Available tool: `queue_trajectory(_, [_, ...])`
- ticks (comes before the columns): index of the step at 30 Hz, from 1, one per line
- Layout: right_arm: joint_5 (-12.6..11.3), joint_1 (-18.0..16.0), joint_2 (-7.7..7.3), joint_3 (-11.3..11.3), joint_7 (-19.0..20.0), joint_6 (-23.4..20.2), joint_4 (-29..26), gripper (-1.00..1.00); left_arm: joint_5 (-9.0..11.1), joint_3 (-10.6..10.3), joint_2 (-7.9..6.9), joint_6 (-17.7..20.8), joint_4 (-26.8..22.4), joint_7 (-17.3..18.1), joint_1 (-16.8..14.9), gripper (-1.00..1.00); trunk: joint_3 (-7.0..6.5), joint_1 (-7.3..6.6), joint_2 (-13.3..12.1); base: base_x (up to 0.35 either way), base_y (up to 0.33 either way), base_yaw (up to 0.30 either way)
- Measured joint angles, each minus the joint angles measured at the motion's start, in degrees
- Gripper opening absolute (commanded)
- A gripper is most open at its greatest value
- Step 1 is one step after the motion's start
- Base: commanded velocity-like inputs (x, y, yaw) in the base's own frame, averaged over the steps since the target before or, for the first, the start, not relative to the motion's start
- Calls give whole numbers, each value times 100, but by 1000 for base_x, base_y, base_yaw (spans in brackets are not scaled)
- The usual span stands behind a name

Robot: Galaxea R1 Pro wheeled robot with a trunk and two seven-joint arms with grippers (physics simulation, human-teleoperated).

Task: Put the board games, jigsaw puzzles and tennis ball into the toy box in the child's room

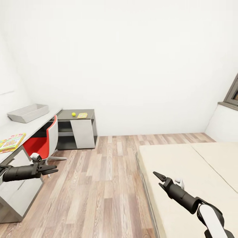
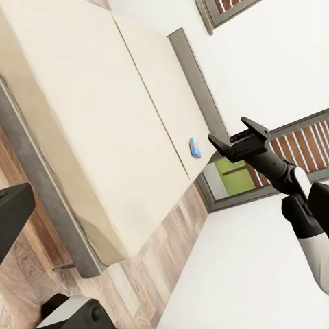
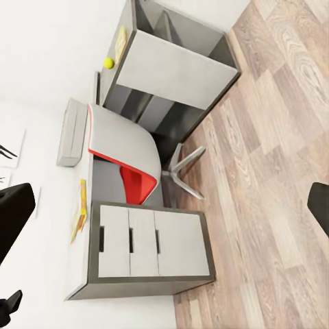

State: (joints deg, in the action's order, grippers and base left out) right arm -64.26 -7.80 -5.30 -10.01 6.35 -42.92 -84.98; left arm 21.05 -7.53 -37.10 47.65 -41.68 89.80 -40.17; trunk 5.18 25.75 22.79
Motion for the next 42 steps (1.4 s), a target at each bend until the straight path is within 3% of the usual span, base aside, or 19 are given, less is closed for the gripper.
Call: queue_trajectory(42, [0,2,1,9,4,0,0,100,0,0,16,0,0,0,0,100,0,0,0,-18,-46,0])
